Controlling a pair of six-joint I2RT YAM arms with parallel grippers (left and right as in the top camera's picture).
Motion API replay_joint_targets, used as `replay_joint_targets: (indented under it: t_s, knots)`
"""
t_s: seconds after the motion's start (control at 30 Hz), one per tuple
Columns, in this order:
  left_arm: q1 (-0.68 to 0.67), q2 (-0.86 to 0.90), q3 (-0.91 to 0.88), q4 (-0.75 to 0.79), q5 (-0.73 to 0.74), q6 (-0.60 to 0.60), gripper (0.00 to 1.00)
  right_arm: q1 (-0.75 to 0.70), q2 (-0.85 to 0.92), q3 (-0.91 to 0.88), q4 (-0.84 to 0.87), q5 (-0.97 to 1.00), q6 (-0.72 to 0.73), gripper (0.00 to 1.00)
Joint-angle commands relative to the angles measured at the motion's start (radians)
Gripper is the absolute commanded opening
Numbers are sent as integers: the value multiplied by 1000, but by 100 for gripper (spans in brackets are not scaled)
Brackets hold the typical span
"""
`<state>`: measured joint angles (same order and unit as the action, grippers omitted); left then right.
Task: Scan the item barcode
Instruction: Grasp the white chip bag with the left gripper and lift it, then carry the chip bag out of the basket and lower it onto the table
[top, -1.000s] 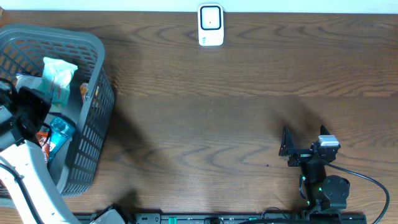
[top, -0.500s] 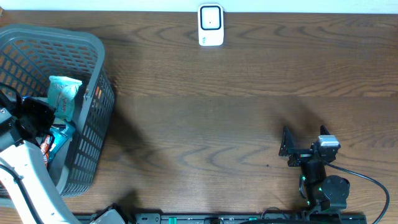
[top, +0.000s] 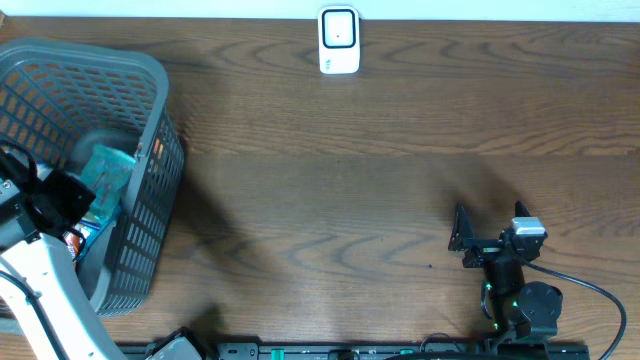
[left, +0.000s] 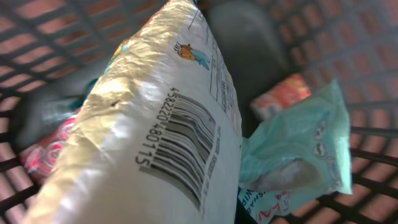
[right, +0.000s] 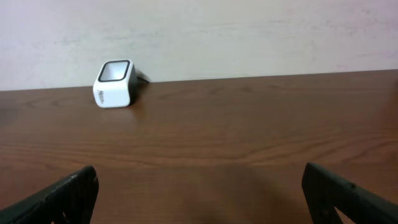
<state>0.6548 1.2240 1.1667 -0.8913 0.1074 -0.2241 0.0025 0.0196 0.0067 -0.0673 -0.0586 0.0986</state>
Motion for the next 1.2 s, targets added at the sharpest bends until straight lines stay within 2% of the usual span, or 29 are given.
replay_joint_targets:
  t_s: [0.0,0.07,0.17,0.23,0.27,0.3,0.37,0.57,0.83,0.93,1.03,1.1,1.17]
  knots:
    - [3,-9,21,6,-67,1,10,8,0,-1,-5,4,1,99]
    - [3,-5,21,6,-67,1,27,8,0,-1,-5,4,1,99]
    - [3,2,21,6,-67,1,30,8,0,-1,-5,4,1,99]
    - [3,6,21,6,-67,1,30,8,0,-1,-5,4,1,99]
    - [3,11,21,6,-67,1,24,8,0,-1,-5,4,1,99]
    - [3,13,21,5,-67,1,12,8,0,-1,-5,4,1,99]
    - [3,21,20,5,-67,-3,7,8,0,-1,-5,4,1,99]
    - [3,28,19,15,-46,-43,7,8,0,-1,-5,4,1,99]
    - [3,-81,107,215,231,-68,7,8,0,-1,-5,4,1,99]
    - [3,-135,140,224,234,-142,7,8,0,-1,-5,4,1,99]
    - [3,-190,143,228,285,-148,7,8,0,-1,-5,4,1,99]
    - [3,-224,143,239,348,-148,7,8,0,-1,-5,4,1,99]
    - [3,-257,143,277,473,-140,7,8,0,-1,-5,4,1,99]
